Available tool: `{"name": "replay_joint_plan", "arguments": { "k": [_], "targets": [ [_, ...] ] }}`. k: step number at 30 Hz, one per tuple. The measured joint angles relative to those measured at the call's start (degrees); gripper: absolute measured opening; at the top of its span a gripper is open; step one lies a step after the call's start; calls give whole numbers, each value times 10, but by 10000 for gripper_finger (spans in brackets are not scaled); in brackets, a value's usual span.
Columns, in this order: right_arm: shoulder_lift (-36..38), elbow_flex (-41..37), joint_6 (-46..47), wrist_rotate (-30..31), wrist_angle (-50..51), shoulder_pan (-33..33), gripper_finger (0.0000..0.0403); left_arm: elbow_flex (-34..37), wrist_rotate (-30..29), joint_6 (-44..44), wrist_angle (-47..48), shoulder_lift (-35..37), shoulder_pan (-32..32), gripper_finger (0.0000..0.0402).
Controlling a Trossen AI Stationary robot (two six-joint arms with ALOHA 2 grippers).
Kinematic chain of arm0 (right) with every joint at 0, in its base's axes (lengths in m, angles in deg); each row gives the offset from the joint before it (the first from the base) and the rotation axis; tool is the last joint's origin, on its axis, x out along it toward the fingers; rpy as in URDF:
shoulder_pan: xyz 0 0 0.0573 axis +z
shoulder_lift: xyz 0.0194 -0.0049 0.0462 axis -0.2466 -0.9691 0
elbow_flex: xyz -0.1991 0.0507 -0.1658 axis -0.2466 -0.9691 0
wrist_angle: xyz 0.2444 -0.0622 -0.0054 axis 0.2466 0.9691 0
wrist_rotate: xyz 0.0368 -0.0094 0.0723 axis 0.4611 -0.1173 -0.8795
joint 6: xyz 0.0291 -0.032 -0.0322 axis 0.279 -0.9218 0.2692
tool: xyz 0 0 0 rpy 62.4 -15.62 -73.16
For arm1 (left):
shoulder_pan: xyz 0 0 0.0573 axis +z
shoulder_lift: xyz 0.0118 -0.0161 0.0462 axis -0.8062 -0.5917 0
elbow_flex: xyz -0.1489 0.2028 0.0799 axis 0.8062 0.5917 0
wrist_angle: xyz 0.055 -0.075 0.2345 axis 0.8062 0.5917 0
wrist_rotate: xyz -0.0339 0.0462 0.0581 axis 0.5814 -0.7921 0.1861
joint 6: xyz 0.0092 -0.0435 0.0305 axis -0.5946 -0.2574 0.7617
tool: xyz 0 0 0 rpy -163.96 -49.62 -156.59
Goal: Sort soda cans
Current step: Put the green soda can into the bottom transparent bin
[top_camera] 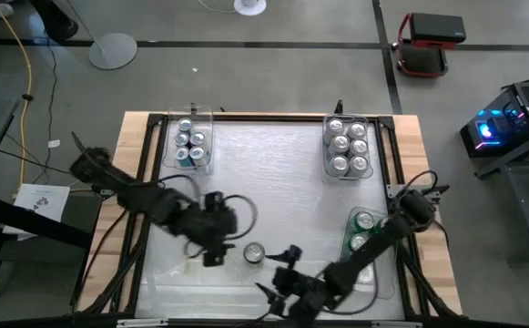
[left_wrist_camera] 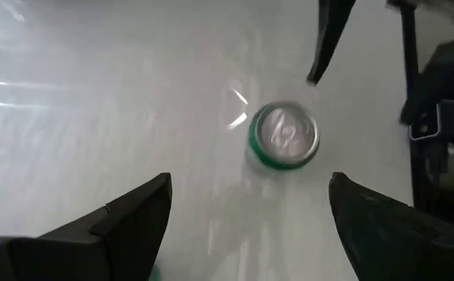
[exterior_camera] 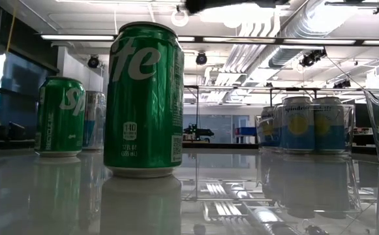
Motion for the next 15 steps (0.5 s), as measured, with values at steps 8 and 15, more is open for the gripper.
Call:
{"name": "replay_joint_plan", "arguments": {
  "k": [8,15],
  "targets": [
    [-14,0,-82,-13,-85,-54,365,238,-125,-133,-158,120,-112,323],
    [-14,0,-84,-129,-57,-98,365,444,-127,-33,-581,103,-129,323]
  ]
}}
